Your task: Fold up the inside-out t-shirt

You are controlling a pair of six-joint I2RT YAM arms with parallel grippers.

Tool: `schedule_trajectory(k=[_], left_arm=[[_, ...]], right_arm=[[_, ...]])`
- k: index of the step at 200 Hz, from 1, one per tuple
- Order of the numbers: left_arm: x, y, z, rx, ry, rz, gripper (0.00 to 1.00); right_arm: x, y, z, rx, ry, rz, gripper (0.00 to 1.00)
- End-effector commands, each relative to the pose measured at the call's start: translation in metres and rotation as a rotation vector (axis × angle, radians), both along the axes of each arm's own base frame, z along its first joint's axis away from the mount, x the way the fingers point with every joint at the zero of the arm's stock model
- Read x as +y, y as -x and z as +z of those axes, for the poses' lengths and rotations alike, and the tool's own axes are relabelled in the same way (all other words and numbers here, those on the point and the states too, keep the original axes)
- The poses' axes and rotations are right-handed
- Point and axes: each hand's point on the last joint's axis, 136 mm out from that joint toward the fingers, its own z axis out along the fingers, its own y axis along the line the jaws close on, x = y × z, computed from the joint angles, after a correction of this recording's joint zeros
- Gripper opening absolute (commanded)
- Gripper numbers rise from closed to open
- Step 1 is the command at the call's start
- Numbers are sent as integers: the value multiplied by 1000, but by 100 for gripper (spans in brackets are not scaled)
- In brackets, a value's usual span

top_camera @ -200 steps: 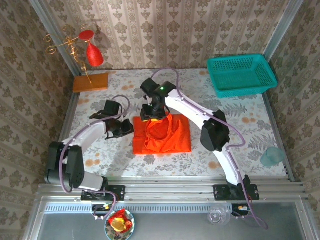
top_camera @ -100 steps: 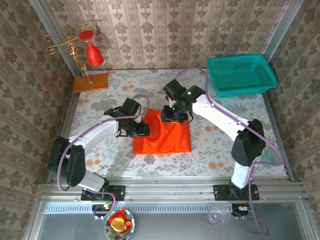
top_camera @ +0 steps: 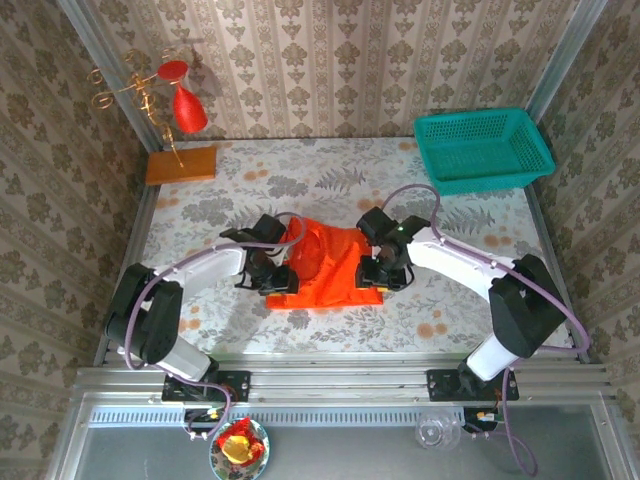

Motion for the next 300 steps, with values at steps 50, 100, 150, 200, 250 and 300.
schedule_trajectory(k=[50,100,150,200,250,300], left_arm=[[-18,16,-3,44,182,36,40],[-18,5,-5,27,209,67,21],[-4,-4,26,-51,225,104,0],[32,9,20,-35,86,132,0],[54,31,-27,77,-41,177,0],[60,37,-45,131,-100,163,10]], right_arm=[[3,-3,-19,13,-116,-70,37],[-3,-9,-44,43,-121,-100,32],[-15,-8,-70,88,-93,-138,32],[-27,-2,-79,116,-50,-153,38],[-27,-5,-80,115,-45,-152,39],[-31,-2,-76,124,-23,-148,41]])
